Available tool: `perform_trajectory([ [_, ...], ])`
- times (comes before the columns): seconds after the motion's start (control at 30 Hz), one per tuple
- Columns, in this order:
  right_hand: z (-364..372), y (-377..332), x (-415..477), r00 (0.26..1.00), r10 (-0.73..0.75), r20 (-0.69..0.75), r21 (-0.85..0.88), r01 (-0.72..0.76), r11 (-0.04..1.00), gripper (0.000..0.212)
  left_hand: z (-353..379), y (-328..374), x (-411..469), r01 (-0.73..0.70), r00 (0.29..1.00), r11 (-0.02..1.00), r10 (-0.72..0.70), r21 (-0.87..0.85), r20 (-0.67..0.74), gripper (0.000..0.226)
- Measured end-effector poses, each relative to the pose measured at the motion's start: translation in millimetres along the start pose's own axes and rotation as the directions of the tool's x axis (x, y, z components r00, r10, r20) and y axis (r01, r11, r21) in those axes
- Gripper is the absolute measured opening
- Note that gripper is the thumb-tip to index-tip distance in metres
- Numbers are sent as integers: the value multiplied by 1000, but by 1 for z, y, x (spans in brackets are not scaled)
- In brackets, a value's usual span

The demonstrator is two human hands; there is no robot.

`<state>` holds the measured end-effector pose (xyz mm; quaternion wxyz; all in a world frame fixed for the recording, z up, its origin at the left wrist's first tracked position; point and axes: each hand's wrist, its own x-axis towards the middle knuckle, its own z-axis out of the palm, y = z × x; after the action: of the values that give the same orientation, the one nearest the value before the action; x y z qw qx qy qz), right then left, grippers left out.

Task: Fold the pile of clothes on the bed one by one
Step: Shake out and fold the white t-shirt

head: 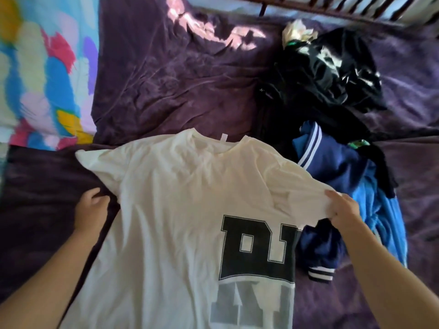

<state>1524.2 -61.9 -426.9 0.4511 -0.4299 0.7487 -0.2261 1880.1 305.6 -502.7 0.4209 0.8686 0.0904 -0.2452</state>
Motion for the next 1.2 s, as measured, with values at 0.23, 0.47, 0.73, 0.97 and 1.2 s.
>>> perform_trajectory([
  [0.23, 0, 0, 18, 988, -68, -135, -303, 24, 953, 19, -7, -21, -31, -16, 1000, 999, 15, 30, 17, 40],
  [0.47, 13, 62, -27, 860, -483, 163, -711, 442, 547, 65, -13, -43, -51, -13, 999, 1000, 12, 23, 30, 41],
  [0.73, 16, 67, -8, 955, -220, 197, -612, 295, 733, 27, -18, -56, -74, -20, 999, 999, 18, 44, 45, 41],
  [0.97, -15, 35, 17, 999, 37, 5, 254, -37, 966, 21, -2, -43, -93, -4, 999, 998, 1, 70, 44, 34],
  [1.2, -30, 29, 42, 933, 311, 184, 282, -353, 892, 14, 33, -34, -125, -33, 993, 992, 18, 121, 117, 39],
])
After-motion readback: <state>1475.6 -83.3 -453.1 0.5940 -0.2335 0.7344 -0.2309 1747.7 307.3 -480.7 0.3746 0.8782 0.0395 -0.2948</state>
